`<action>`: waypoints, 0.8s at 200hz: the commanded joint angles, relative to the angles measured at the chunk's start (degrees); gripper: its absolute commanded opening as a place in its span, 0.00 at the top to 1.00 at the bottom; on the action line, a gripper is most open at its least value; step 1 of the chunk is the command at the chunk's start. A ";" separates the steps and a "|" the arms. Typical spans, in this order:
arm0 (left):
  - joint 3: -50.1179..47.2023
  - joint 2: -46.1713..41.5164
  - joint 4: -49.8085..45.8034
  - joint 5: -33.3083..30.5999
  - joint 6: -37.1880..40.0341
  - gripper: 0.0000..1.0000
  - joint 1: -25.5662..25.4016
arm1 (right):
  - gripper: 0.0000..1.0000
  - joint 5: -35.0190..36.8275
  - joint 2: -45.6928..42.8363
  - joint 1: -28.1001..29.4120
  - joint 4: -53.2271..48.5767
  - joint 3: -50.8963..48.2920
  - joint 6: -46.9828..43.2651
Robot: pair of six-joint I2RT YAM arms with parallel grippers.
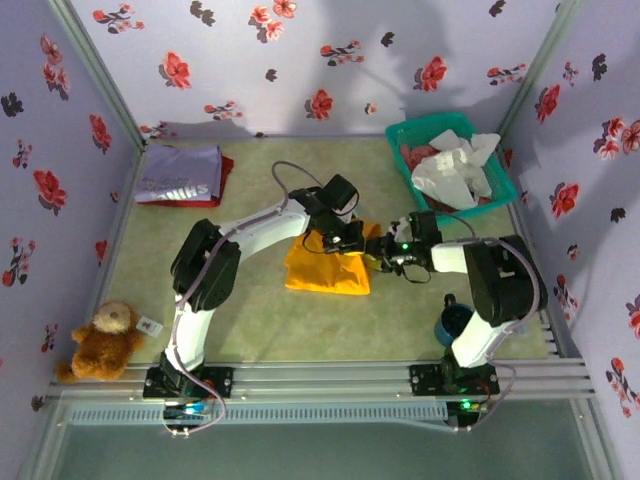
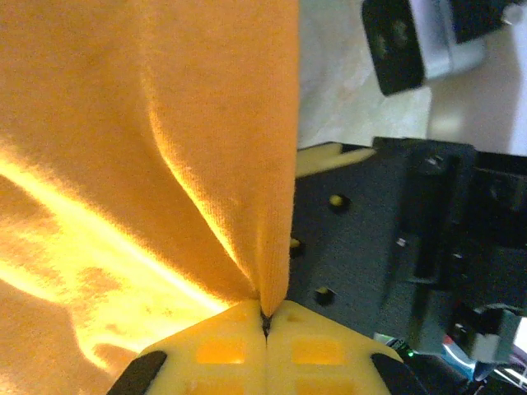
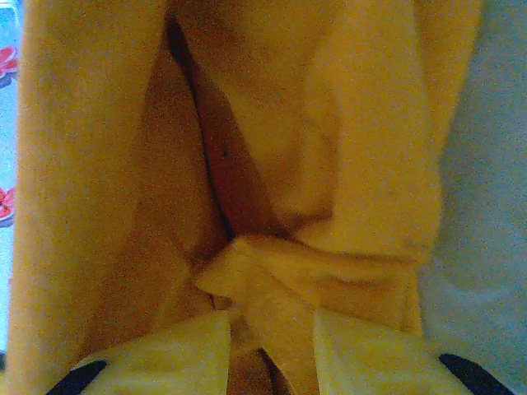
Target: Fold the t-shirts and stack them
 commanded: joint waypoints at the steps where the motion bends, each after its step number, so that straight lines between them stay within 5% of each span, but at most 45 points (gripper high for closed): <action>1: -0.61 -1.76 0.92 0.07 -0.54 0.97 0.44 | 0.66 0.50 -3.27 -0.61 -4.37 -1.23 -2.41; 100: 1.48 5.46 4.10 1.06 -1.48 0.96 -2.87 | 0.57 5.78 -15.66 -6.53 -20.12 -3.23 -10.23; 160: 0.31 8.87 5.48 2.74 -1.37 0.63 -3.87 | 0.49 13.29 -18.67 -7.69 -27.34 -0.74 -11.16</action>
